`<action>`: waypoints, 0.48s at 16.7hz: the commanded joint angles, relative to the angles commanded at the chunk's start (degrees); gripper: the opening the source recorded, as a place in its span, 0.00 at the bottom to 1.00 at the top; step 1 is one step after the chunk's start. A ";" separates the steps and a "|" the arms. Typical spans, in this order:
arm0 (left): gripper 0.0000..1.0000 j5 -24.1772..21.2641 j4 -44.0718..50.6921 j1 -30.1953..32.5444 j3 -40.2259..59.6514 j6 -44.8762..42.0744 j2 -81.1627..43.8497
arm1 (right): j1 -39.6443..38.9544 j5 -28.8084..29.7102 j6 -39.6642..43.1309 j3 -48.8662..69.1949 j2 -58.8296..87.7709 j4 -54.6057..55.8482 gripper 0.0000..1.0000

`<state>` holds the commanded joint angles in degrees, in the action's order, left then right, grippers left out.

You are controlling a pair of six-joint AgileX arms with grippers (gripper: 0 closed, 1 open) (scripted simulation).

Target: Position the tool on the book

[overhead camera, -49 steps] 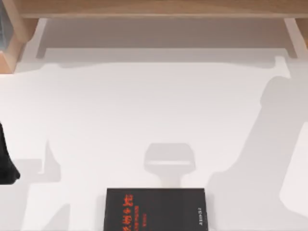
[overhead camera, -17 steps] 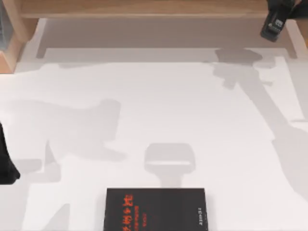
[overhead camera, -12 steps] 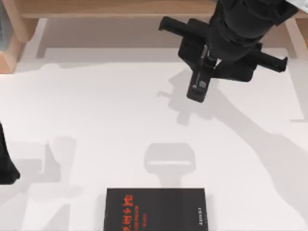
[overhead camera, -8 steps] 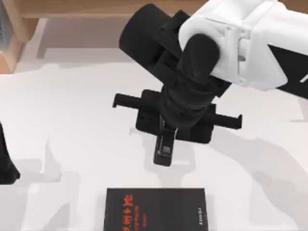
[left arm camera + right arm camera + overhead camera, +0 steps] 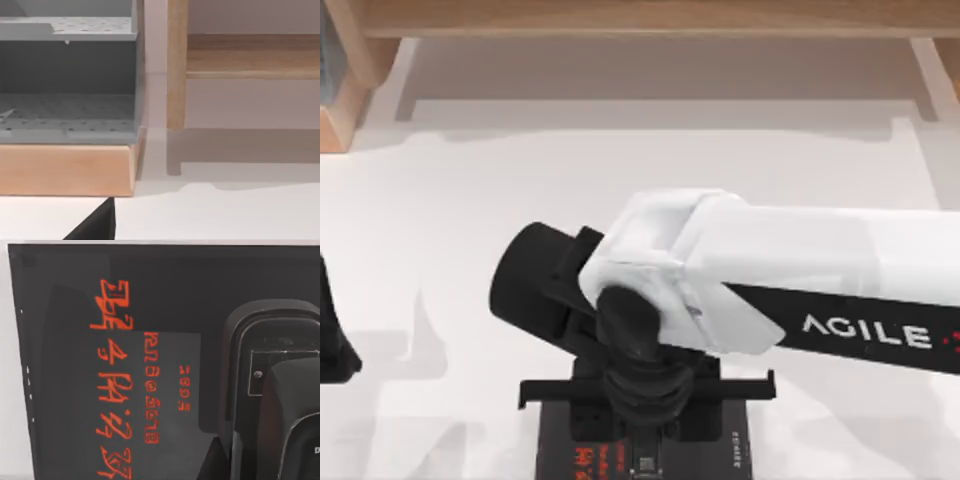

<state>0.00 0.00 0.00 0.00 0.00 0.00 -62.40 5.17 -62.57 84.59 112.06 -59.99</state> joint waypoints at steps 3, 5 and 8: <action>1.00 0.00 0.00 0.00 0.00 0.00 0.00 | 0.00 0.00 0.00 0.00 0.00 0.00 0.00; 1.00 0.00 0.00 0.00 0.00 0.00 0.00 | 0.23 -0.03 -0.06 0.07 -0.17 -0.07 0.00; 1.00 0.00 0.00 0.00 0.00 0.00 0.00 | 0.24 -0.02 0.04 -1.27 0.58 1.97 0.00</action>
<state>0.00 0.00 0.00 0.00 0.00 0.00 -62.16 5.15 -62.53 83.32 112.65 -58.03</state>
